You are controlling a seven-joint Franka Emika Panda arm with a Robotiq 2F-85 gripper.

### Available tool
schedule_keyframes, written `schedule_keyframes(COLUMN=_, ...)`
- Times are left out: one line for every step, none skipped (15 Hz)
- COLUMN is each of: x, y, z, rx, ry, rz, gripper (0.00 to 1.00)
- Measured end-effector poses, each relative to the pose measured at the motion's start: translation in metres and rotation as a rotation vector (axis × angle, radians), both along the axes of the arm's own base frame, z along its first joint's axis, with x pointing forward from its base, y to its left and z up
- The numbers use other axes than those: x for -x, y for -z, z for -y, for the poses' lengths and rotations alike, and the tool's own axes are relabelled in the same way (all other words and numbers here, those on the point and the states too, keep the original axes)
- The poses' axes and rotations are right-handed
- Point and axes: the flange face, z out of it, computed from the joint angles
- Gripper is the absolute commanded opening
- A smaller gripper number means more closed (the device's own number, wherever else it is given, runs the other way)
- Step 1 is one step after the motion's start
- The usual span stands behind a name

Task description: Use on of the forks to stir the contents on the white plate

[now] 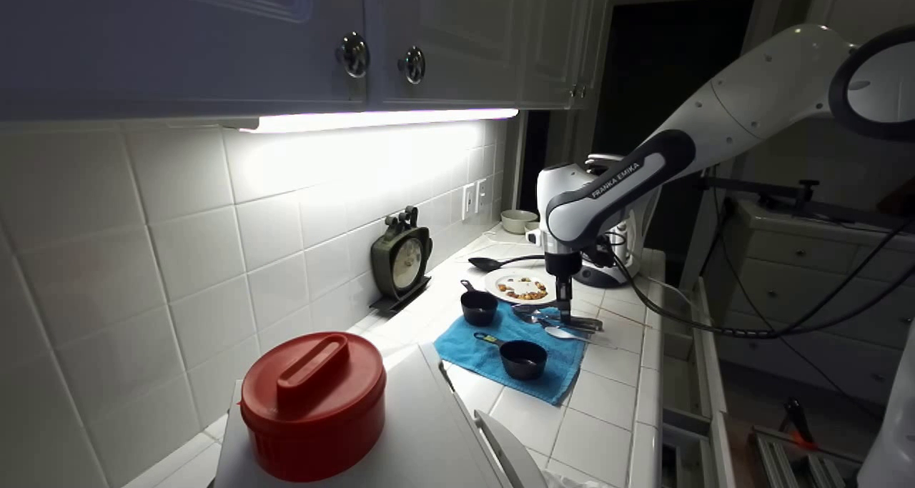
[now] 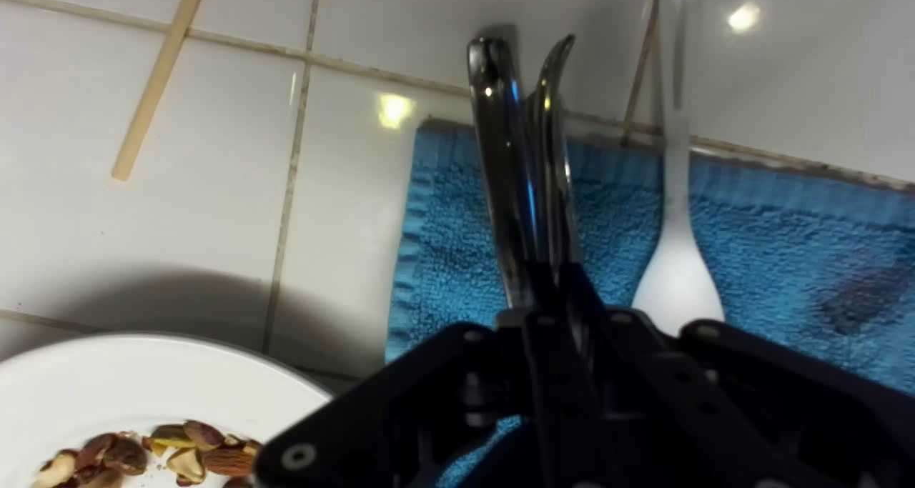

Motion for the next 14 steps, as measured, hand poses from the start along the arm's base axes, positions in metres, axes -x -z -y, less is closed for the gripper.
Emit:
schedule_keyframes(x=0.001, y=-0.002, z=0.000, rx=-0.012, ry=-0.017, rz=0.001, gripper=0.05)
schedule_keyframes(x=0.002, y=-0.007, z=0.001, rx=-0.022, ry=-0.036, rz=0.002, gripper=0.05)
schedule_keyframes(x=0.003, y=-0.013, z=0.001, rx=-0.029, ry=-0.052, rz=0.001, gripper=0.05)
schedule_keyframes(x=0.005, y=-0.020, z=0.002, rx=-0.035, ry=-0.065, rz=-0.002, gripper=0.05)
schedule_keyframes(x=0.008, y=-0.029, z=0.004, rx=-0.039, ry=-0.072, rz=-0.012, gripper=0.05)
schedule_keyframes(x=0.011, y=-0.037, z=0.005, rx=-0.041, ry=-0.077, rz=-0.026, gripper=0.05)
schedule_keyframes(x=0.014, y=-0.046, z=0.007, rx=-0.040, ry=-0.080, rz=-0.043, gripper=0.05)
schedule_keyframes(x=0.017, y=-0.054, z=0.008, rx=-0.034, ry=-0.085, rz=-0.065, gripper=0.05)
schedule_keyframes(x=0.020, y=-0.061, z=0.010, rx=-0.026, ry=-0.092, rz=-0.090, gripper=0.05)
schedule_keyframes(x=0.023, y=-0.067, z=0.013, rx=-0.016, ry=-0.101, rz=-0.120, gripper=0.05)
schedule_keyframes(x=0.025, y=-0.071, z=0.015, rx=-0.005, ry=-0.114, rz=-0.153, gripper=0.05)
schedule_keyframes(x=0.027, y=-0.074, z=0.018, rx=0.007, ry=-0.131, rz=-0.187, gripper=0.05)
schedule_keyframes(x=0.029, y=-0.078, z=0.021, rx=0.024, ry=-0.149, rz=-0.216, gripper=0.05)
schedule_keyframes(x=0.030, y=-0.081, z=0.024, rx=0.045, ry=-0.170, rz=-0.241, gripper=0.05)
